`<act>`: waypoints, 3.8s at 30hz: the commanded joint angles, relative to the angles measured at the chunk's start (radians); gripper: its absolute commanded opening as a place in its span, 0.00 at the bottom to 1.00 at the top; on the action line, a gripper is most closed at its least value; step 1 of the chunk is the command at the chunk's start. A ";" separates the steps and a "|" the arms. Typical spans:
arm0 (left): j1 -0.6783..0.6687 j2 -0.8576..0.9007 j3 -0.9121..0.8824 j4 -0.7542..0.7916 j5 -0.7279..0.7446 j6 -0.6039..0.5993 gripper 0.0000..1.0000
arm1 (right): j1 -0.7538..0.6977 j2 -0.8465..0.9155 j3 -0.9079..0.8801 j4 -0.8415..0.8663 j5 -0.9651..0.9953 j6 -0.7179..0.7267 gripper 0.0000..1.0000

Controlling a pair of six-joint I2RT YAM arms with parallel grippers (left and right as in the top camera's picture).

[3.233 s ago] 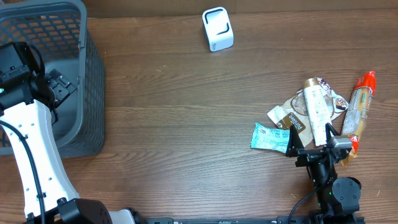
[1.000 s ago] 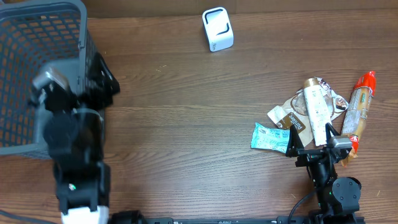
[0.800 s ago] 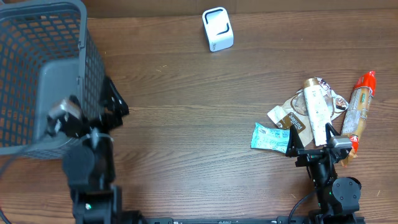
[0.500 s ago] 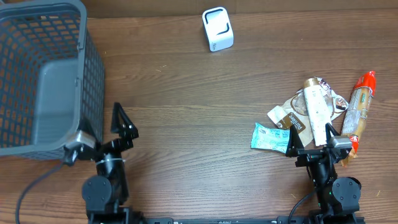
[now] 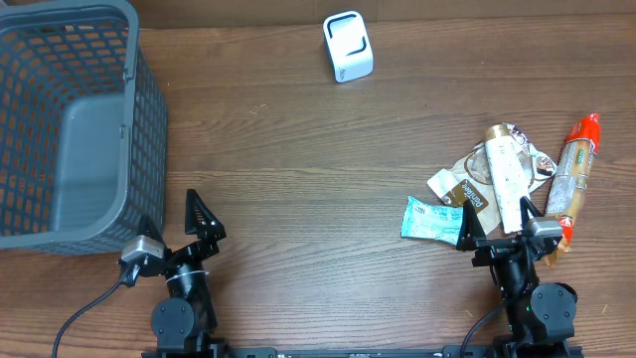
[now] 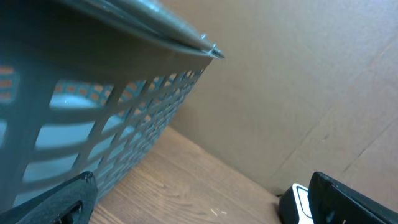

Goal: Scan the item barcode

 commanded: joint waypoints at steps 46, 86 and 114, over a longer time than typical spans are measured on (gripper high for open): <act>0.001 -0.047 -0.010 -0.208 -0.019 -0.016 1.00 | 0.004 -0.011 -0.011 0.003 -0.005 -0.001 1.00; 0.001 -0.046 -0.010 -0.227 0.220 0.654 1.00 | 0.004 -0.011 -0.011 0.003 -0.005 -0.001 1.00; 0.001 -0.046 -0.010 -0.226 0.219 0.651 1.00 | 0.004 -0.011 -0.011 0.003 -0.005 -0.001 1.00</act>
